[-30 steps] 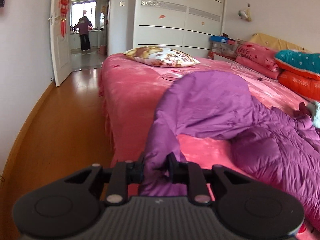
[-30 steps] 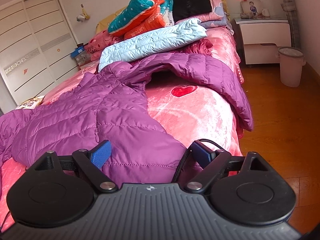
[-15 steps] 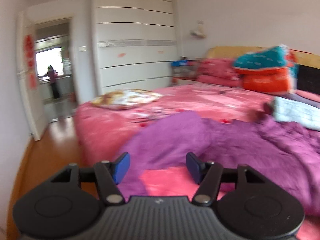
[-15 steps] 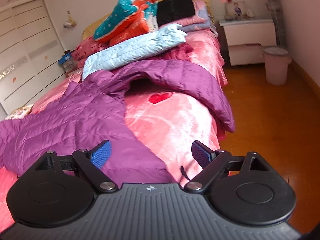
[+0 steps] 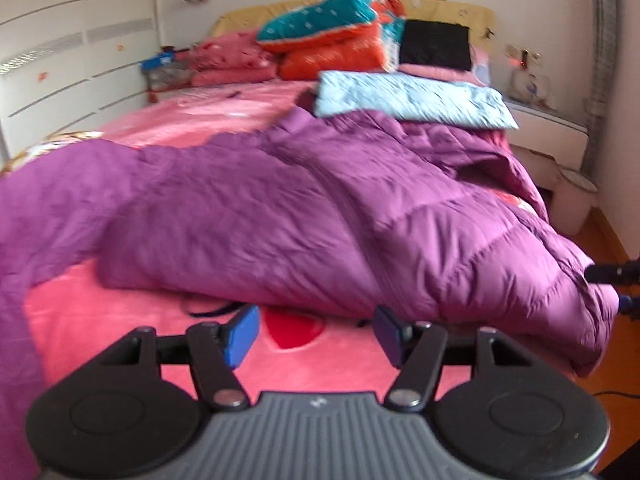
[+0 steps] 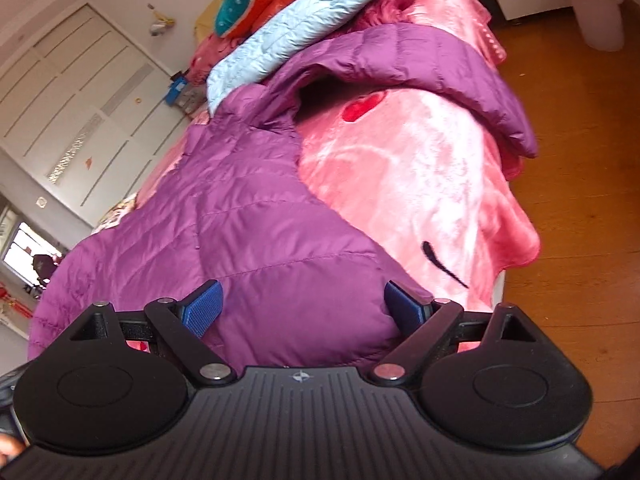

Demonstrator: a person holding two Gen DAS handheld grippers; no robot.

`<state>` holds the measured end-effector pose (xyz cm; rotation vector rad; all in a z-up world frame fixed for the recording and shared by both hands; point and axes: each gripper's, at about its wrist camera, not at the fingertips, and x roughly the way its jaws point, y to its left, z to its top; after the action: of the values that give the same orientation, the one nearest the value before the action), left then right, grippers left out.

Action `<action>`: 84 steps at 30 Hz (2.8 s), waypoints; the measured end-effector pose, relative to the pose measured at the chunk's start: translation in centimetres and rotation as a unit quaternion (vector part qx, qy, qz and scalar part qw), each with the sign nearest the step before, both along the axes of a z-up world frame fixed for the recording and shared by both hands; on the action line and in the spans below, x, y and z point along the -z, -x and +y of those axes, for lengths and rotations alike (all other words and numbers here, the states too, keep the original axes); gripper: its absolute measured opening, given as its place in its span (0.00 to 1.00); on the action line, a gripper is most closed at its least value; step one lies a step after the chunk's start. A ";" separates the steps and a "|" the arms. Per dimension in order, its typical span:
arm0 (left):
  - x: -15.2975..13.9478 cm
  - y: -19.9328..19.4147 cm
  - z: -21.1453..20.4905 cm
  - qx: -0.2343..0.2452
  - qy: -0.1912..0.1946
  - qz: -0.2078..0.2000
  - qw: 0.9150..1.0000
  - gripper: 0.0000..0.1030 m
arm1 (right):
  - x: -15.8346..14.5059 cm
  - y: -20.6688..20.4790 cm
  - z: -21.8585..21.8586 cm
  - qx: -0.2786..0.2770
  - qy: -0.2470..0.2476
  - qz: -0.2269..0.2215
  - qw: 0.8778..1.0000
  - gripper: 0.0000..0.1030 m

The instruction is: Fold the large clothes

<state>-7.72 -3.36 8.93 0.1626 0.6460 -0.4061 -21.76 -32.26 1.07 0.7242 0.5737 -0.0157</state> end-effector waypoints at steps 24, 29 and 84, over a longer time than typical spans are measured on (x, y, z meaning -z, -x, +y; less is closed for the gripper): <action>2.2 -13.8 -9.9 -0.070 0.062 -0.024 0.995 0.62 | -1.9 -4.6 -0.1 -0.079 -0.038 -0.131 0.988 1.00; 1.2 -18.0 -12.4 -0.069 0.047 -0.032 0.996 0.62 | -2.1 -5.3 -1.9 -0.041 -0.042 -0.144 0.988 1.00; 3.4 -16.7 -2.6 -0.037 0.153 0.014 0.987 0.73 | 0.9 -13.4 -2.1 0.010 -0.137 -0.113 0.984 1.00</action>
<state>8.94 -5.95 5.58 -0.1602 0.6081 -0.4309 -8.33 -34.35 0.19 0.9841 0.3530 0.1275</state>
